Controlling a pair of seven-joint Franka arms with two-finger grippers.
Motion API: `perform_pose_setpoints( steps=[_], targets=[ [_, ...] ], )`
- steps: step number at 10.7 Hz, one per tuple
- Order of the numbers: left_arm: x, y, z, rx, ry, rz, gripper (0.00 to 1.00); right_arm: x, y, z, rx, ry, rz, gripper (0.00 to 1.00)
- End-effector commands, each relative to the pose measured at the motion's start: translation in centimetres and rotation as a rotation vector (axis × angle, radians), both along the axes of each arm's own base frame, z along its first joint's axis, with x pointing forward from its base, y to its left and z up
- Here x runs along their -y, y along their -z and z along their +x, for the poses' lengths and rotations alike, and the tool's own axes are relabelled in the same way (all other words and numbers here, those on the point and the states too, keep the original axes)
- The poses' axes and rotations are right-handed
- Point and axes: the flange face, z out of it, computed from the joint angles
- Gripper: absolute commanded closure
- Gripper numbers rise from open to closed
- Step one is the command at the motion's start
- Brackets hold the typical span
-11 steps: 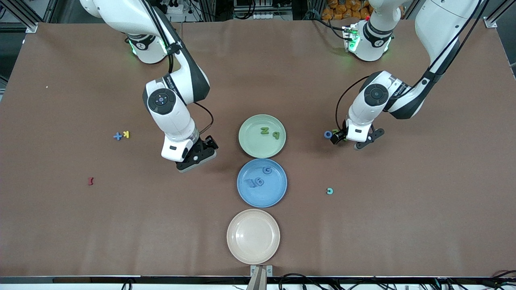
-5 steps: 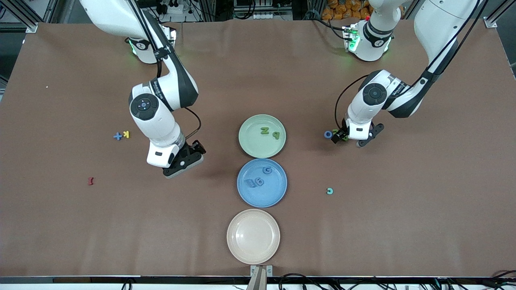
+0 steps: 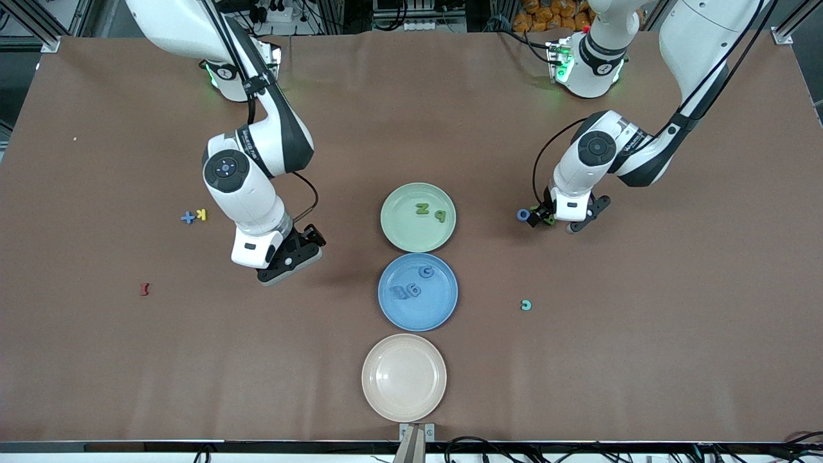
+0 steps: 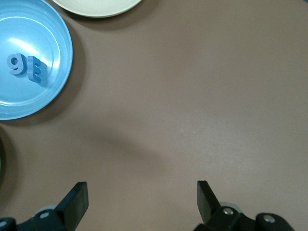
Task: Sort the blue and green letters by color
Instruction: 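Lower and close the left gripper on the green B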
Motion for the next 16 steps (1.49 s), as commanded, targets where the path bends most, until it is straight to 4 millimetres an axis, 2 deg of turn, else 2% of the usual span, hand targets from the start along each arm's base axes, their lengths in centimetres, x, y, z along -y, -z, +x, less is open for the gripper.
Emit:
perform_pose_setpoints(
  steps=[1, 5, 11, 12, 13, 16],
  targets=[
    [-0.1, 0.3, -0.1, 0.018, -0.004, -0.006, 0.00, 0.4, -1.0, -0.5, 0.005, -0.016, 0.001, 0.00],
    [-0.8, 0.5, 0.4, 0.042, -0.090, 0.004, 0.00, 0.3, -1.4, -0.4, -0.005, -0.017, -0.002, 0.00],
    [-0.5, 1.1, 0.5, 0.053, -0.080, 0.009, 0.00, 0.3, -1.7, -0.3, -0.007, -0.017, -0.002, 0.00],
    [-0.5, 1.2, 0.5, 0.059, -0.063, 0.015, 0.66, 0.3, -1.7, -0.3, -0.011, -0.016, -0.003, 0.00],
    [-0.9, 1.6, 0.5, 0.053, -0.063, 0.018, 1.00, 0.7, -1.9, -0.1, -0.008, -0.017, -0.004, 0.00],
    [-0.7, 1.6, 0.6, 0.064, -0.040, 0.023, 1.00, 1.3, -2.2, 0.4, -0.014, -0.034, -0.011, 0.00]
  ],
)
